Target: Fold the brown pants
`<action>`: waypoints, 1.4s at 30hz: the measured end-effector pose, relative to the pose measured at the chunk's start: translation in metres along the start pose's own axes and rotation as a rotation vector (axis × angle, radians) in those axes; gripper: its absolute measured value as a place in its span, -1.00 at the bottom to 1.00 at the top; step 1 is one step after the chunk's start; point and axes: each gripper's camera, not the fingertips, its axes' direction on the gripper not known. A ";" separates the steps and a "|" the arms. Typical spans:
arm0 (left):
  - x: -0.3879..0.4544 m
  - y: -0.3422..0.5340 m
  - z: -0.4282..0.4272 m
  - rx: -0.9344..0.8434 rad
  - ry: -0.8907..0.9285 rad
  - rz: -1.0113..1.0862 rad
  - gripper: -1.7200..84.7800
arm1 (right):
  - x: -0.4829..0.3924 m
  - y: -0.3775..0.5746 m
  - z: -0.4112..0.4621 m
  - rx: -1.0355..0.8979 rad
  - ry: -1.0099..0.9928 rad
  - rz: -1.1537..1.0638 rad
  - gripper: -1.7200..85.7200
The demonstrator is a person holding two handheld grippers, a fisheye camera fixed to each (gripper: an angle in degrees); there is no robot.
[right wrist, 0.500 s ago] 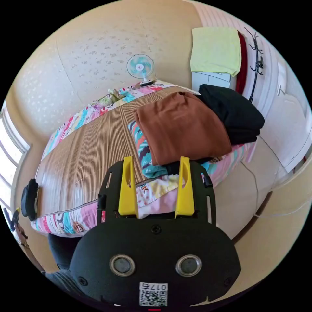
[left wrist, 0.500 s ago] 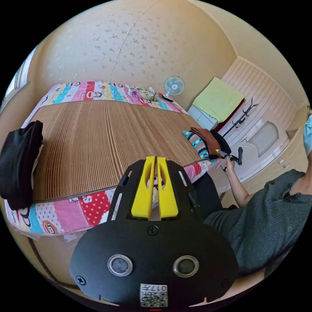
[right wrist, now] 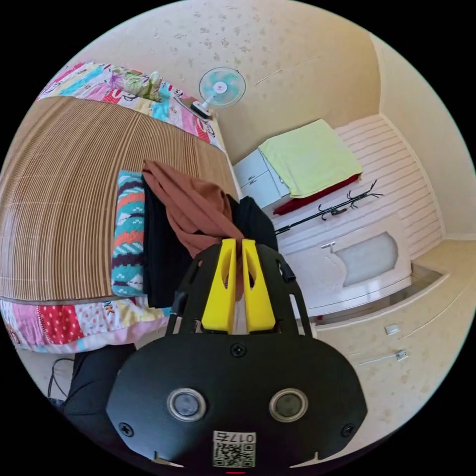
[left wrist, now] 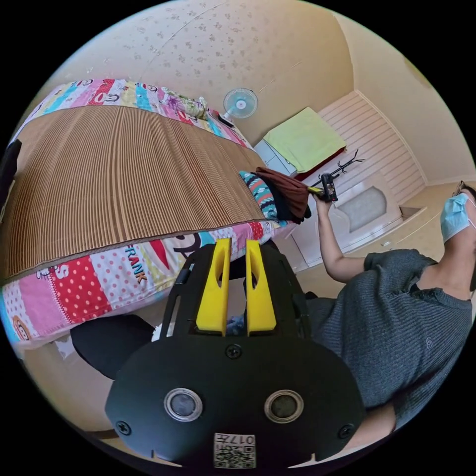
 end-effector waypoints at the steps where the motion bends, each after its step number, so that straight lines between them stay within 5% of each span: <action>1: 0.000 0.001 -0.006 0.025 0.013 0.003 -0.84 | 0.006 -0.003 -0.023 0.037 0.060 -0.002 -0.94; 7: 0.001 -0.002 -0.014 0.088 0.061 0.028 -0.83 | 0.039 -0.009 -0.135 0.229 0.184 0.068 -0.96; 16: 0.030 -0.016 0.059 -0.050 0.249 0.073 -0.72 | 0.105 0.019 -0.344 0.689 0.382 0.258 -0.96; 27: 0.102 -0.019 0.109 -0.166 0.221 0.255 -0.60 | 0.186 0.098 -0.515 1.085 0.311 0.442 -0.95; 35: 0.110 0.015 0.023 0.300 -0.187 0.142 -0.43 | 0.246 0.115 -0.575 1.224 0.230 0.407 -0.95; 39: 0.088 0.025 0.007 0.392 -0.064 0.111 -0.40 | 0.271 0.114 -0.572 1.276 0.198 0.413 -0.95; 42: 0.086 0.015 0.017 0.438 0.221 0.327 -0.50 | 0.294 0.101 -0.554 1.292 0.142 0.423 -0.95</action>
